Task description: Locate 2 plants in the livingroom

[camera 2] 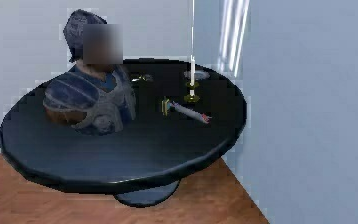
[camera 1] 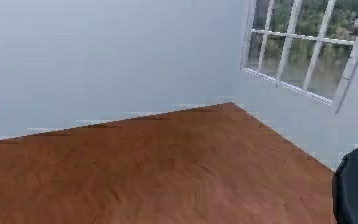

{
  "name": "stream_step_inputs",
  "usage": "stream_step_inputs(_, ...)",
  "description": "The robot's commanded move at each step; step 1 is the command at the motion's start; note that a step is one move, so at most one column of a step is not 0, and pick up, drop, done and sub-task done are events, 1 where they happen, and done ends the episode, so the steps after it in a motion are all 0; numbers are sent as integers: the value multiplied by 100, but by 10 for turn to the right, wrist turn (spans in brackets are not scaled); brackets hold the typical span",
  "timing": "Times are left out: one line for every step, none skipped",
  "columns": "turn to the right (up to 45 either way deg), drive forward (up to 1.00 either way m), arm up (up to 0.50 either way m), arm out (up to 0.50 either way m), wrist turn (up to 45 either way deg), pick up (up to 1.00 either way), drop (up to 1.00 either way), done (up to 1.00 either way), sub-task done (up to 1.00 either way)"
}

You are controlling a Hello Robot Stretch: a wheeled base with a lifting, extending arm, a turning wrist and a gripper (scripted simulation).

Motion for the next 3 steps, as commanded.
stream_step_inputs(-180,0,0,0,0,0,0,0,0)
stream_step_inputs(0,45,0,0,0,0,0,0,0)
stream_step_inputs(450,0,0,0,0,0,0,0,0)
